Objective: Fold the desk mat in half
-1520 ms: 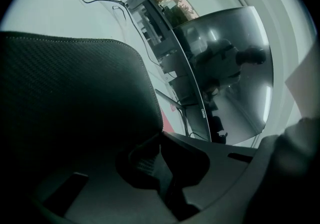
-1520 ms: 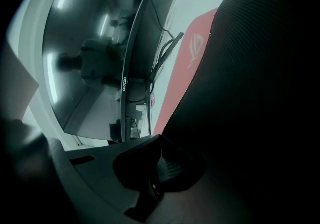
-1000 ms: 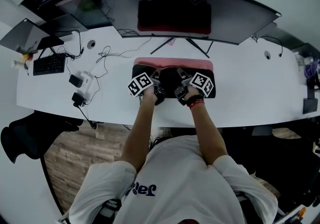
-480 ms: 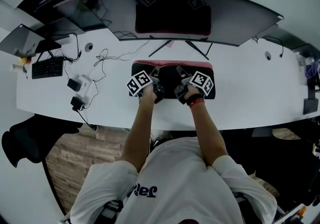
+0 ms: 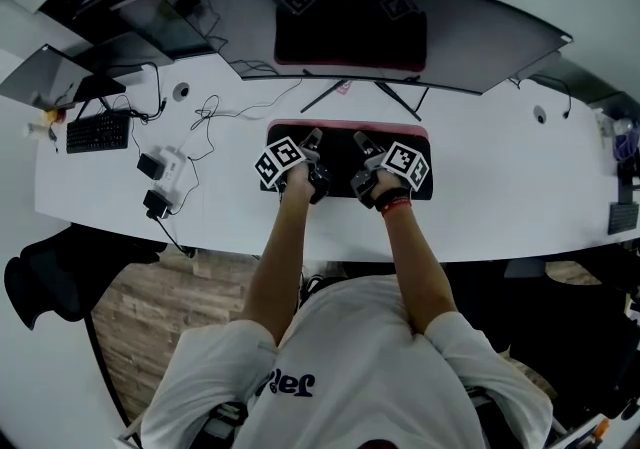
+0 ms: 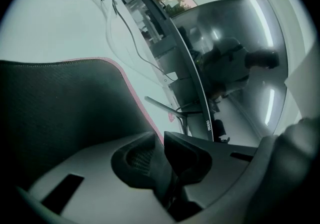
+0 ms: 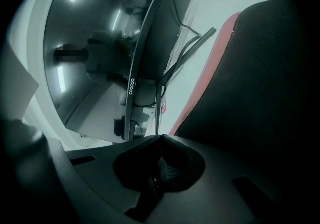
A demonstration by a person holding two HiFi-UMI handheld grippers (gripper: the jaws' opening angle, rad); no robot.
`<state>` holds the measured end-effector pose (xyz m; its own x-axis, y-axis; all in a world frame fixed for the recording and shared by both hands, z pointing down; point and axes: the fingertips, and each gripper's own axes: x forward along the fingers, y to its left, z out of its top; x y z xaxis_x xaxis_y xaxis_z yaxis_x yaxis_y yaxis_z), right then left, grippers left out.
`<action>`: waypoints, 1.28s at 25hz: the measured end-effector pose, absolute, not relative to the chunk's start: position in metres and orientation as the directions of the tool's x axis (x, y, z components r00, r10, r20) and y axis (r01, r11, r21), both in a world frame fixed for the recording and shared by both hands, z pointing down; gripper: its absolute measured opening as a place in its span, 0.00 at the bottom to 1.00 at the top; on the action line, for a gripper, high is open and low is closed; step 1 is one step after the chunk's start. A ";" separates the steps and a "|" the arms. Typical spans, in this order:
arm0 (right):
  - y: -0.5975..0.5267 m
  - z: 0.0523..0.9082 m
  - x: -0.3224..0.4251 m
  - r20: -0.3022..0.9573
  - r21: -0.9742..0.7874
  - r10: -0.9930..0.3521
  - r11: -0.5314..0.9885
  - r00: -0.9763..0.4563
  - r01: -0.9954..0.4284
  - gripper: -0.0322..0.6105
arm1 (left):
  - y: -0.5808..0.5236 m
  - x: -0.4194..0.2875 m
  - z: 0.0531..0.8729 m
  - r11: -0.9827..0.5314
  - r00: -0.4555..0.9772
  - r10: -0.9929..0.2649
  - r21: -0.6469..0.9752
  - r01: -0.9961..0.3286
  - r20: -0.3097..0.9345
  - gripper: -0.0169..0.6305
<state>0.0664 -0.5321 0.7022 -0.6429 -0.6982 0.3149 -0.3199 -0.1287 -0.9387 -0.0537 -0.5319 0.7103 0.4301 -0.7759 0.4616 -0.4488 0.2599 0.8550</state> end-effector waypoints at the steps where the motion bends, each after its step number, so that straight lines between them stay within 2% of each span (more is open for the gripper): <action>1: -0.532 0.699 0.066 0.309 -0.940 -0.699 -0.118 -0.645 -0.321 0.07 | -0.532 -0.053 0.708 0.253 0.435 -0.779 0.860 -0.442 0.453 0.14; 4: -0.532 0.688 0.069 0.299 -0.931 -0.704 -0.069 -0.644 -0.358 0.07 | -0.531 -0.051 0.695 0.215 0.451 -0.793 0.881 -0.422 0.410 0.20; 9: -0.523 0.670 0.074 0.389 -0.824 -0.665 0.059 -0.638 -0.563 0.07 | -0.520 -0.046 0.676 0.173 0.475 -0.790 0.884 -0.435 0.388 0.21; 12: -0.512 0.657 0.077 0.417 -0.758 -0.666 0.120 -0.619 -0.641 0.07 | -0.507 -0.047 0.668 0.160 0.481 -0.782 0.874 -0.459 0.395 0.21; 24: -0.435 0.623 0.103 0.432 -0.680 -0.730 0.121 -0.529 -0.723 0.07 | -0.430 -0.048 0.622 0.045 0.506 -0.784 0.846 -0.531 0.360 0.22; 32: -0.380 0.602 0.101 0.422 -0.628 -0.761 0.146 -0.493 -0.764 0.07 | -0.374 -0.067 0.601 -0.064 0.489 -0.779 0.727 -0.683 0.391 0.22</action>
<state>0.1006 -0.3800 0.6020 -0.4926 -0.7609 0.4224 -0.7643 0.1461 -0.6281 -0.0671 -0.3743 0.6013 0.4893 -0.7794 0.3914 -0.6834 -0.0638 0.7273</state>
